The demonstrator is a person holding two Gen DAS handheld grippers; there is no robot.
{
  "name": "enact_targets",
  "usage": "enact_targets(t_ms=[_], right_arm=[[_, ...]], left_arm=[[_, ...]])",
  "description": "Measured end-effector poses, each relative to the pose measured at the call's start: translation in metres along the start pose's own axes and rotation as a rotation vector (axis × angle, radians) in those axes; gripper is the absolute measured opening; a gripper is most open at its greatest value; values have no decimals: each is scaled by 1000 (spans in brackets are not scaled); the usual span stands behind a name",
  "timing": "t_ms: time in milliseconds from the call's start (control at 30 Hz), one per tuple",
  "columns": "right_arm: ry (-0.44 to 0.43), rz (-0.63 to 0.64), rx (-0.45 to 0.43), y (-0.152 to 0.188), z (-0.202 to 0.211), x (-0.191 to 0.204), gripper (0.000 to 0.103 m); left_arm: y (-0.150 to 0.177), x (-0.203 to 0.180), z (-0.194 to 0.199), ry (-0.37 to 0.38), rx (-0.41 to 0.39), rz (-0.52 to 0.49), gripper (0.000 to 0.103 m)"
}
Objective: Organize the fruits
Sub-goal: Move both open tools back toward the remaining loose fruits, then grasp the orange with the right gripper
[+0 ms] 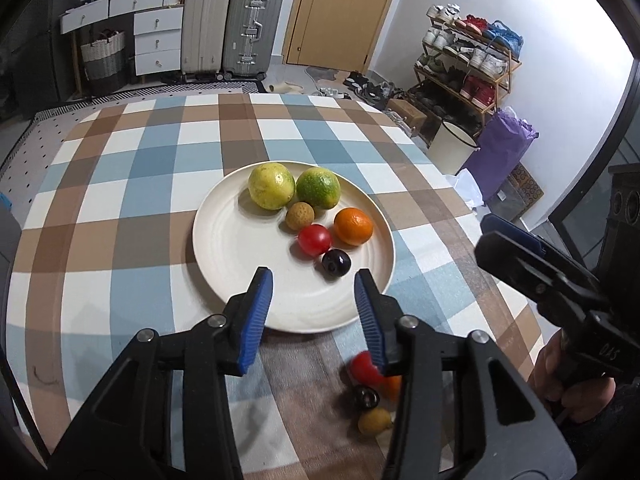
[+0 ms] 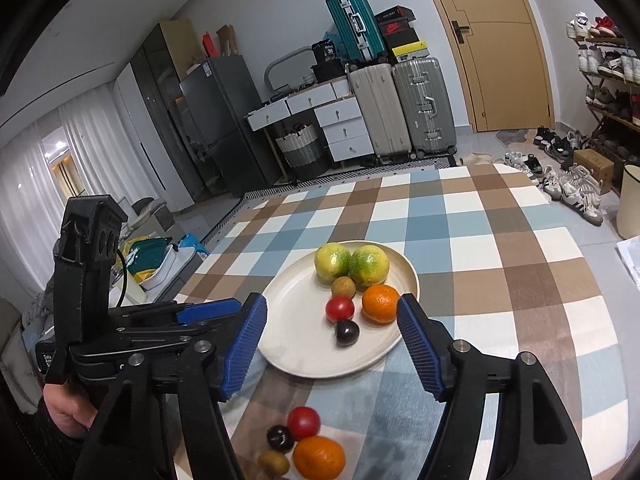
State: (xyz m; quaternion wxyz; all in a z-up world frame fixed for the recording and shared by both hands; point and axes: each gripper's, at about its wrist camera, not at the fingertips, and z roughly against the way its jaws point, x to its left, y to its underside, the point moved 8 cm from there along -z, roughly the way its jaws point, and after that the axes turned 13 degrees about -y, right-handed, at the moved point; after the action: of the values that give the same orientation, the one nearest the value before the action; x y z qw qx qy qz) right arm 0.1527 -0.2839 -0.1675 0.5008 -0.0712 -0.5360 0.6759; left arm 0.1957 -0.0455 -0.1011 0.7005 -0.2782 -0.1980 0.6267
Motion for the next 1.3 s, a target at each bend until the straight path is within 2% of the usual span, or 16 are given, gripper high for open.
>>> enact_targets(t_ms=[67,200,267,300,767,900,1033,1300], right_arm=[[-2,7,-13,2,6,5,77],[-4,23,-28,6,17,15,81],[-3,27,-33,8,21,20,85],[-2,29,-36,9,23,22,86],[3,79,-41,31,44,51,100],[17,74,-29,39,46,50,101],[44,61,-9,51,48,44,101],[83,28,42,74,42,29,101]], left_arm=[[3,3,9,-8,-17,15,55],[9,5,24,-15,-45,22,62],[12,8,32,-24,-63,29,75],[13,8,36,-27,-74,32,77],[40,25,70,-65,-114,64,87],[50,30,74,-68,-115,78,91],[61,35,76,-70,-119,91,102],[84,47,66,-72,-76,126,102]])
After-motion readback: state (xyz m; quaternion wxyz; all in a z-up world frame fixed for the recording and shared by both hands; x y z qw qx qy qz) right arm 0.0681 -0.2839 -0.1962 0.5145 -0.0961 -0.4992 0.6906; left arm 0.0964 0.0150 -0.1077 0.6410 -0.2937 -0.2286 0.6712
